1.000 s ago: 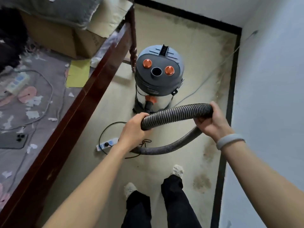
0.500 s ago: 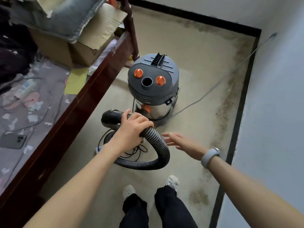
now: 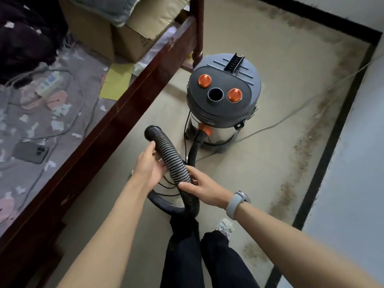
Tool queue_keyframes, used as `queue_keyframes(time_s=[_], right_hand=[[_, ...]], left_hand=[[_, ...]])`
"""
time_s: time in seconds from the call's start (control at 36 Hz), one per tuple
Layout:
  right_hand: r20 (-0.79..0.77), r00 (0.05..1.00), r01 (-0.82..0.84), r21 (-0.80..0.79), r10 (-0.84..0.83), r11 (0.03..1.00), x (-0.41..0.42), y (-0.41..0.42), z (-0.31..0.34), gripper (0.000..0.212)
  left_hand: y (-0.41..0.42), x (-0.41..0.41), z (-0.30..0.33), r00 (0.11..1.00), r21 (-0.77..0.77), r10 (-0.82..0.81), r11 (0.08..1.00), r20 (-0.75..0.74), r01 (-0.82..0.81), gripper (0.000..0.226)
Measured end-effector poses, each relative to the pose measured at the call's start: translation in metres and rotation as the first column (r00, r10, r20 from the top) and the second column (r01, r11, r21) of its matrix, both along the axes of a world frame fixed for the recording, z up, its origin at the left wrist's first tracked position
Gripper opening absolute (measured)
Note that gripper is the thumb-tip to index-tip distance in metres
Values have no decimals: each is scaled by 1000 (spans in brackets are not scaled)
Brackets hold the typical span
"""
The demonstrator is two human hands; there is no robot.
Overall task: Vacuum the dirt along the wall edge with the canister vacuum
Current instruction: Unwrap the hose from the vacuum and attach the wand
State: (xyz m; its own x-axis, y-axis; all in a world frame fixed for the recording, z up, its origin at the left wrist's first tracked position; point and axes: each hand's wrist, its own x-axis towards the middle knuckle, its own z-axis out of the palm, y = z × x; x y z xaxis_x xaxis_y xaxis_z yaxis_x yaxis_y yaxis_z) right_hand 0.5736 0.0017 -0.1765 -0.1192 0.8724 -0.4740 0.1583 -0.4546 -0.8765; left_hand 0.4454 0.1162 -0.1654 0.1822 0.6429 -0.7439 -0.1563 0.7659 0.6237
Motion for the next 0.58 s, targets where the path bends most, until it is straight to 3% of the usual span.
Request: queue_keyframes(time_s=[0.06,0.14,0.19,0.28,0.39,0.58], right_hand=[[-18,1000,-19,-15,19,1000,-7,7,-7,46],[-54,997,-59,-115,53,992,-11,19,-20,36],[3,999,-36,-190,38,981,-7,27,-35,31],[120,992,67,-300,-32,952,8,38,-67,31],[251,946,296,-402,-206,867,26,57,-121,31],[272,841,539,-481,-467,691,39,94,-223,35]], left_hand=[[8,-3,-10,999,-7,-25,1000,24,25,35],[20,-11,-28,996,54,-41,998,-76,45,26],[33,-21,-43,980,81,-108,989,-169,123,27],[49,-40,-74,910,139,-284,931,-301,337,42],[68,-55,-121,697,172,-472,749,-540,640,75],[115,-62,-211,542,145,-552,603,-633,784,89]])
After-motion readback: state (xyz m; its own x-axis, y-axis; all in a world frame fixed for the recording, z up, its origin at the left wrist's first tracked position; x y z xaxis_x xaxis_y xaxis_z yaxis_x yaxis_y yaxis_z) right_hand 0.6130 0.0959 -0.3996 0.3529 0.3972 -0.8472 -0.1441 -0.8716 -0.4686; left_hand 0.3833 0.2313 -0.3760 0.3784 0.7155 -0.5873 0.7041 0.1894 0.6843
